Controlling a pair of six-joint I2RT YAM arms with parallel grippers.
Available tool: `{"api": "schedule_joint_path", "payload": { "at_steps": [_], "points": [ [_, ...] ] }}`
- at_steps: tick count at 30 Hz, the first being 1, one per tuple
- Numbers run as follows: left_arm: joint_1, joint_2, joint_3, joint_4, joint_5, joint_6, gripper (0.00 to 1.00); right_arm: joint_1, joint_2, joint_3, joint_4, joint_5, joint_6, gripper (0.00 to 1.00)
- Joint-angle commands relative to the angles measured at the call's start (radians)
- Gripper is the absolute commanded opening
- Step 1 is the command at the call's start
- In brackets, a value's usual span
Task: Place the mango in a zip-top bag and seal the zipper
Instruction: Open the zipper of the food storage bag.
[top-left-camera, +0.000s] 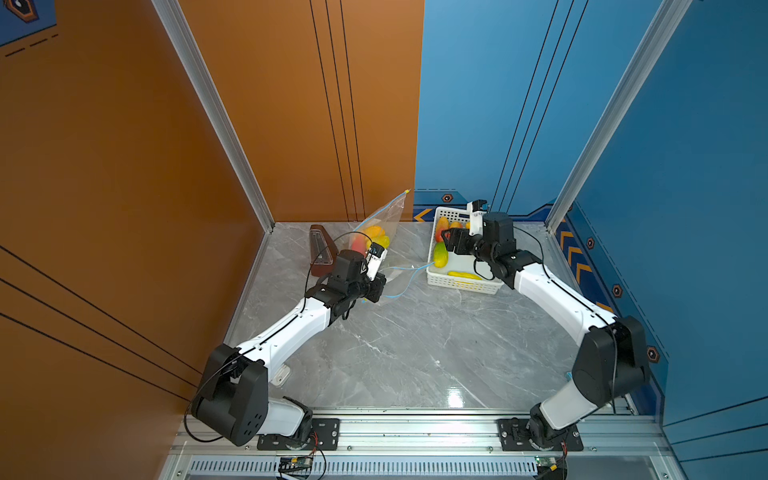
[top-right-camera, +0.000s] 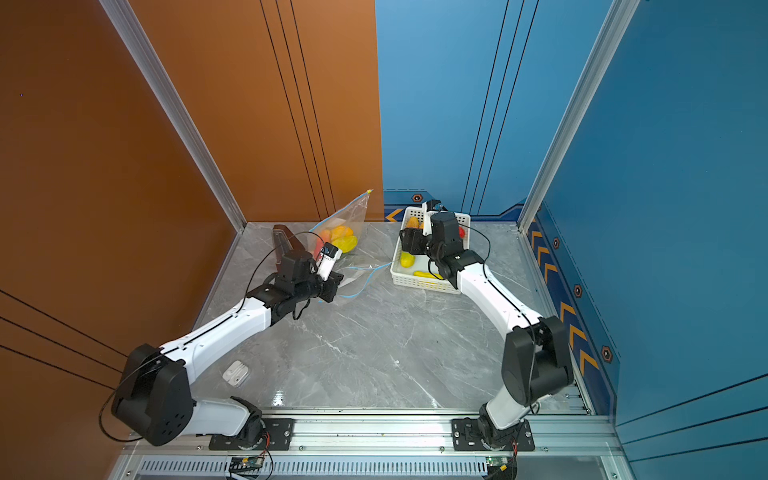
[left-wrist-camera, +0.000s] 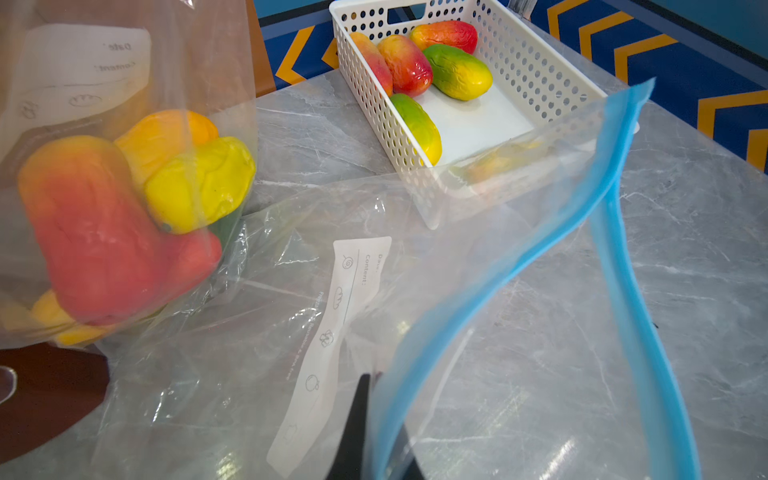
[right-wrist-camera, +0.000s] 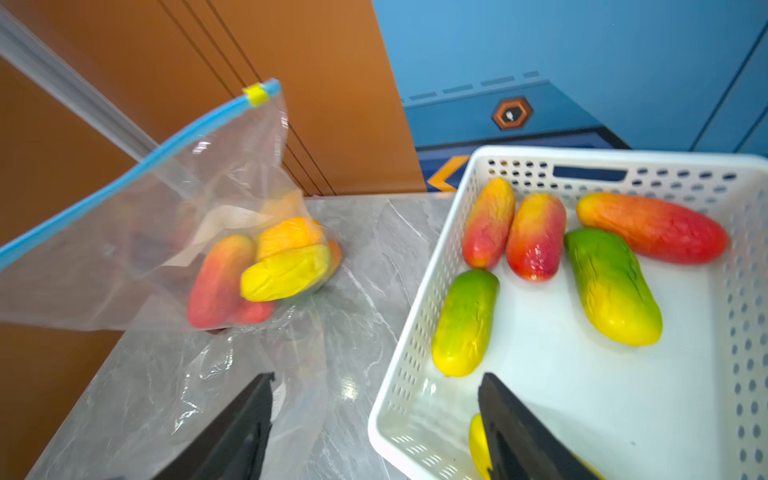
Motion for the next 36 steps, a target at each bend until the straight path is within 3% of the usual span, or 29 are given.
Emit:
{"api": "schedule_joint_path", "payload": {
  "at_steps": [1,6,12,16,21,26,31,36],
  "points": [
    [0.009,-0.022,-0.013,0.042,0.010,-0.036,0.03,-0.009,0.197,0.167,-0.270,0.099,0.143,0.77],
    [0.009,-0.024,-0.015,0.040,0.027,-0.043,0.03,-0.020,0.498,0.490,-0.423,0.144,0.187,0.73],
    [0.010,-0.016,-0.013,0.041,0.033,-0.047,0.03,-0.021,0.733,0.766,-0.560,0.153,0.226,0.72],
    [0.009,-0.012,0.001,0.041,0.042,-0.059,0.03,-0.017,0.786,0.811,-0.583,0.154,0.236,0.71],
    [0.009,-0.002,0.015,0.040,0.039,-0.085,0.03,-0.019,0.816,0.846,-0.586,0.089,0.238,0.53],
    [0.010,0.006,0.031,0.042,0.049,-0.108,0.03,-0.025,0.745,0.827,-0.585,0.086,0.206,0.27],
    [0.011,0.019,0.048,0.041,0.047,-0.129,0.03,-0.033,0.555,0.680,-0.470,0.078,0.170,0.19],
    [0.009,0.042,0.069,0.041,0.081,-0.166,0.03,-0.020,0.108,0.129,0.180,0.026,0.190,0.14]
  ]
}}
